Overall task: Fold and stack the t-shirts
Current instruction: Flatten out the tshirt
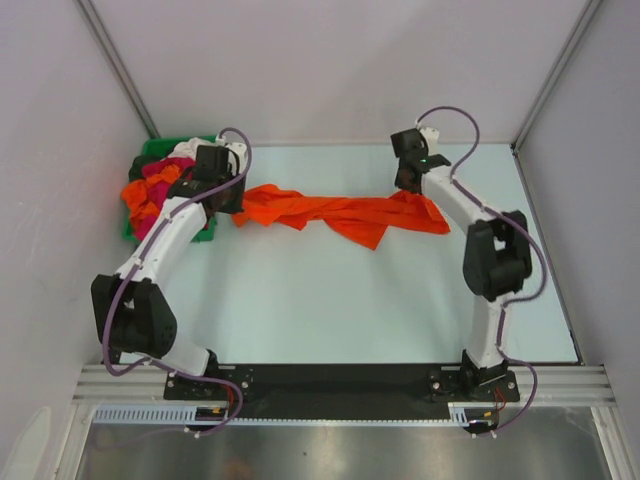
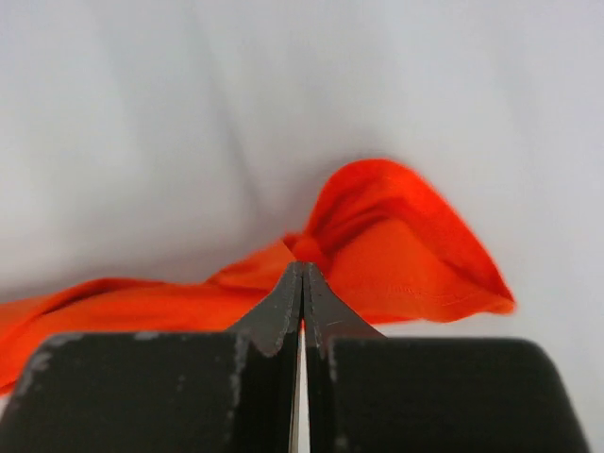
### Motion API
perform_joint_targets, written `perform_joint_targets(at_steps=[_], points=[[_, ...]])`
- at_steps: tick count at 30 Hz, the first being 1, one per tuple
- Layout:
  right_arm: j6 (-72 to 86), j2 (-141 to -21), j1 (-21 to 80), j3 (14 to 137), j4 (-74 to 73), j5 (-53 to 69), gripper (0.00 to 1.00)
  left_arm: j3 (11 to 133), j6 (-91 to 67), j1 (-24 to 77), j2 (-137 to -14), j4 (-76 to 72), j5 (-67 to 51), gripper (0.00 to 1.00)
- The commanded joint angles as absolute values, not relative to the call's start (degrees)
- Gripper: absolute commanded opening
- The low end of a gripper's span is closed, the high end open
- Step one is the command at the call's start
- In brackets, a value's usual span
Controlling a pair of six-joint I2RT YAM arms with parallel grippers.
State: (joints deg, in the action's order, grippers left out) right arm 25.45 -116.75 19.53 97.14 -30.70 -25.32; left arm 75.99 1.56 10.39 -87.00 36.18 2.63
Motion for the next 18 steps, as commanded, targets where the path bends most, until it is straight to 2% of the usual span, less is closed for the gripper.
perform_joint_targets(at_steps=[1, 10, 18], points=[[25.5, -99.1, 21.2, 95.7, -30.5, -30.4, 0.0, 80.1, 2.5, 10.8, -82.3, 35.0, 2.5, 0.0], [28.8, -84.5, 27.1, 83.5, -39.1, -35.5, 0.0, 73.5, 3.6, 10.8, -78.4, 34.9, 1.3, 0.0], [37.3, -80.8, 32.9, 75.0, -49.1, -36.3, 0.0, 67.7, 5.6, 11.0, -74.5, 36.1, 1.5, 0.0]])
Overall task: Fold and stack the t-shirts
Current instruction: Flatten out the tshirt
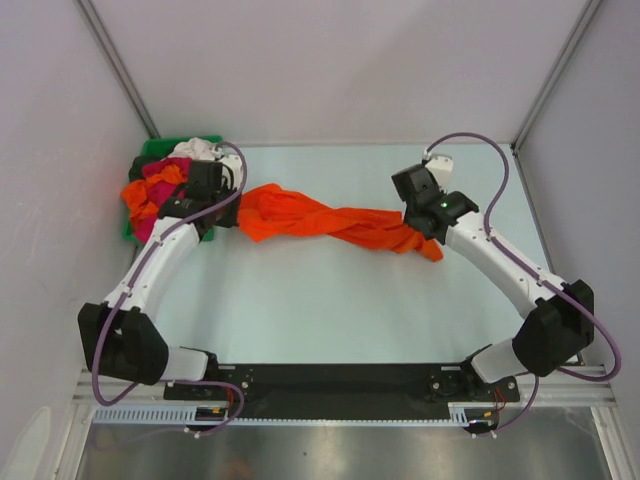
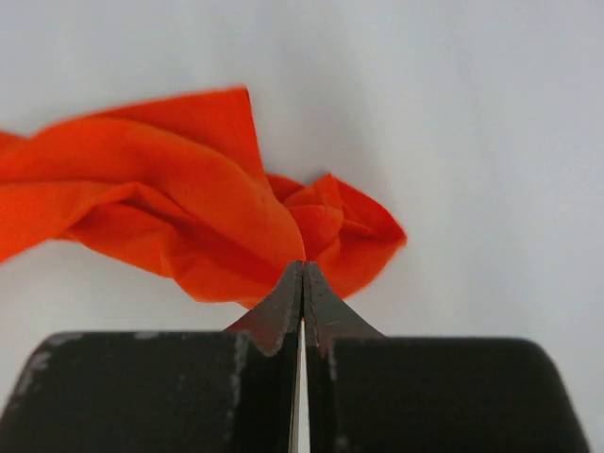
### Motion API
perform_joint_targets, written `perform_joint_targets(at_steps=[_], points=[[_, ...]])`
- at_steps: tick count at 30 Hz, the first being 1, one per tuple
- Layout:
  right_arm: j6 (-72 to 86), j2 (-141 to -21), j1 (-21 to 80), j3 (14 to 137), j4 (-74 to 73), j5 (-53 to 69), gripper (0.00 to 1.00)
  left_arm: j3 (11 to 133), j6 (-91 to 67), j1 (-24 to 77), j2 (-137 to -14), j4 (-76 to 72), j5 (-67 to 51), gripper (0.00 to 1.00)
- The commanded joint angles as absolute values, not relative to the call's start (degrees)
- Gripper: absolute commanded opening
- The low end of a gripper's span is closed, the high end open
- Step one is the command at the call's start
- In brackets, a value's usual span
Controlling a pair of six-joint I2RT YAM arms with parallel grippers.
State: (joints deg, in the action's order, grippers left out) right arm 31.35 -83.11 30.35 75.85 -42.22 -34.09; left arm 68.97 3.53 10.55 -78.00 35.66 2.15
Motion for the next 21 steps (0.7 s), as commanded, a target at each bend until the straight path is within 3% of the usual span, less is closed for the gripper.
perform_joint_targets(at_steps=[1, 17, 19, 21], points=[[39.0, -80.9, 33.5, 74.8, -50.0, -36.0, 0.0, 67.4, 5.9, 11.1, -74.3, 36.5, 1.6, 0.0], [48.0, -88.9, 37.5, 74.3, -59.6, -29.7, 0.0, 65.3, 5.5, 11.1, -73.7, 37.4, 3.2, 0.0], [48.0, -89.1, 37.5, 75.2, -59.1, -30.3, 0.12, 65.4, 5.5, 11.1, -73.9, 37.4, 3.3, 0.0], [47.3, -88.4, 36.7, 76.5, -56.0, -31.7, 0.34, 65.7, 5.4, 11.1, -74.4, 37.2, 3.3, 0.0]])
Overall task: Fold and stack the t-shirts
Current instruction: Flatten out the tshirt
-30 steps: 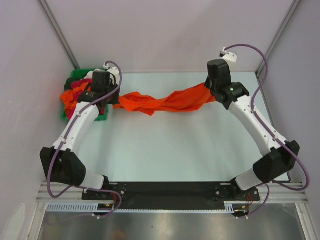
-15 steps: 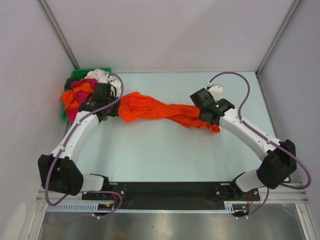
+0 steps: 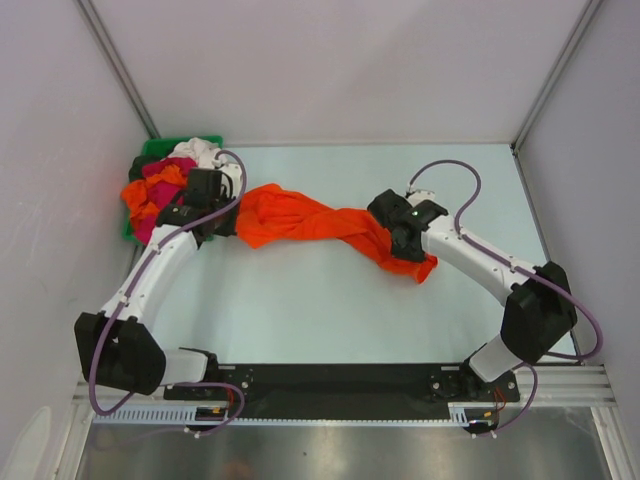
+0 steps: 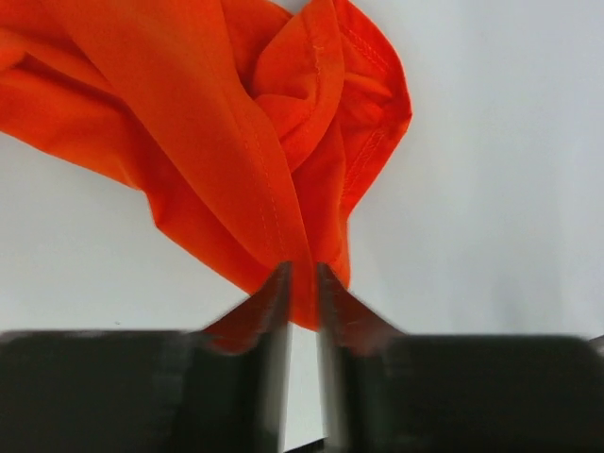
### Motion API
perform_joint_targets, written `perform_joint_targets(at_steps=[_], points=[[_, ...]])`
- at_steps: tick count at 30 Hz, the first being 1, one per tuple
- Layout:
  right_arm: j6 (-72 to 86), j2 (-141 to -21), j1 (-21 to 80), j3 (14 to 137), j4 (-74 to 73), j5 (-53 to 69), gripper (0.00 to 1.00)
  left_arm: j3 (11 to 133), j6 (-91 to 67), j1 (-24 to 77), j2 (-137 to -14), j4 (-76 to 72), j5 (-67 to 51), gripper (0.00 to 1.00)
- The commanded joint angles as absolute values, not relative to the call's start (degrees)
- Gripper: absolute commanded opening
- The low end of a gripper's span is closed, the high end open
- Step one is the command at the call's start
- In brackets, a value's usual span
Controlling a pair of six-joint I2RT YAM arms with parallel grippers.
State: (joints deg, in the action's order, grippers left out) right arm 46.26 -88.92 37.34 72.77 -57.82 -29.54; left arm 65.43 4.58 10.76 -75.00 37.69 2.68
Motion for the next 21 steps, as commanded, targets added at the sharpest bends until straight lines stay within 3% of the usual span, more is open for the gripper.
perform_joint_targets(at_steps=[1, 4, 11, 21], points=[[45.2, -88.2, 36.2, 77.0, -54.3, -31.9, 0.38, 65.9, 5.4, 11.1, -74.5, 37.3, 3.3, 0.0], [41.2, -90.3, 32.3, 80.7, -49.9, -31.8, 0.44, 66.7, 5.0, 11.1, -75.3, 37.3, 3.3, 0.0], [35.0, -98.9, 26.3, 86.5, -42.5, -29.3, 0.38, 67.9, 4.1, 11.1, -77.4, 36.5, 3.3, 0.0], [38.5, -101.7, 27.4, 76.9, -36.7, -24.3, 0.34, 69.1, 4.1, 11.1, -79.7, 36.7, 3.4, 0.0]])
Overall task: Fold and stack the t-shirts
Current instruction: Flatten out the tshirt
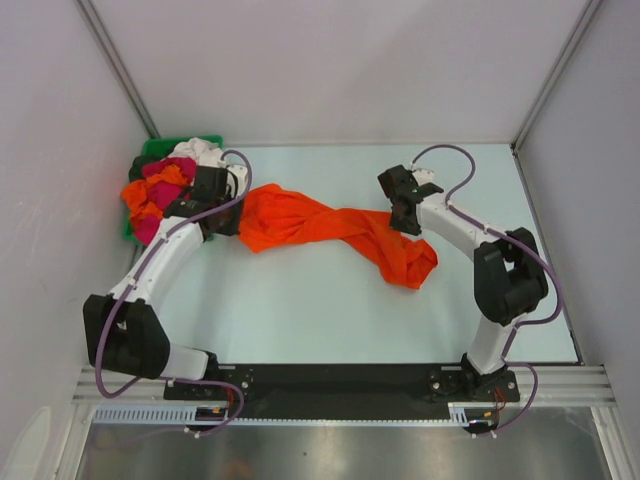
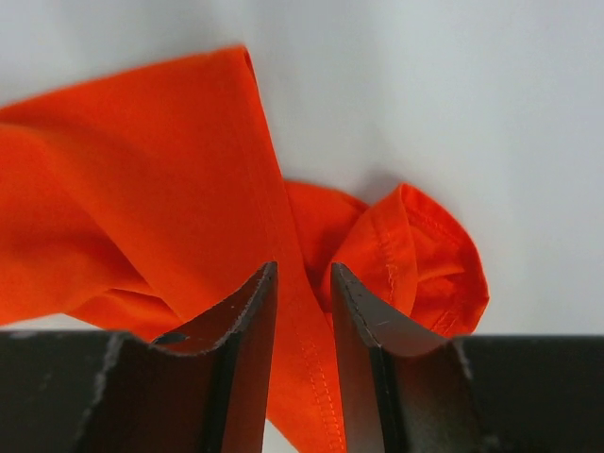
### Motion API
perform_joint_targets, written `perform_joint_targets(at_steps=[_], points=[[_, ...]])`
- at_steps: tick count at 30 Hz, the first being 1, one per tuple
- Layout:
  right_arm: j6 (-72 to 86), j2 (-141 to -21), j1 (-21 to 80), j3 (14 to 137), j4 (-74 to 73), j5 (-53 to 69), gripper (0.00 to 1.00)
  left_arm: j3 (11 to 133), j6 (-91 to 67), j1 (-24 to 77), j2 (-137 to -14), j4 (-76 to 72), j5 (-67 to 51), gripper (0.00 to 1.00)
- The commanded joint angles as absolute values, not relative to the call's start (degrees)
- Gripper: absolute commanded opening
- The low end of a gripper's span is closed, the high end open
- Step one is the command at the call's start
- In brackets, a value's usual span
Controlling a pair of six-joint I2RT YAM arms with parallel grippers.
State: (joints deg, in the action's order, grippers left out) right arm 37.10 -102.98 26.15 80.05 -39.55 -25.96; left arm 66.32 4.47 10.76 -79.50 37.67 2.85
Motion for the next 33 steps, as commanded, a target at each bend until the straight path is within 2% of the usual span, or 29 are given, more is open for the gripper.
perform_joint_targets(at_steps=[1, 14, 16, 17, 19, 20, 28, 33], points=[[38.8, -101.4, 27.8, 76.3, -36.7, -24.3, 0.34, 69.1, 4.3, 11.1, -79.8, 36.7, 3.4, 0.0], [40.9, -101.1, 29.8, 71.0, -36.5, -22.9, 0.32, 68.1, 3.7, 11.1, -79.6, 36.8, 2.6, 0.0], [41.2, -101.4, 30.2, 70.3, -36.5, -22.1, 0.28, 67.9, 3.7, 11.1, -79.4, 36.9, 2.8, 0.0], [41.3, -101.6, 30.3, 70.1, -36.4, -21.5, 0.17, 67.5, 3.7, 11.1, -79.0, 37.0, 2.8, 0.0], [41.6, -102.0, 30.7, 69.8, -36.7, -20.7, 0.08, 67.3, 3.7, 11.1, -78.7, 36.9, 2.9, 0.0], [41.7, -102.0, 30.8, 69.5, -37.0, -20.7, 0.0, 67.1, 3.6, 11.1, -78.3, 37.0, 2.9, 0.0], [38.6, -92.7, 30.6, 71.7, -36.9, -26.4, 0.0, 69.9, 3.8, 10.9, -76.3, 37.1, 4.2, 0.0], [32.6, -88.2, 24.2, 84.9, -39.5, -28.0, 0.0, 79.9, 4.3, 10.3, -76.5, 38.4, 4.4, 0.0]])
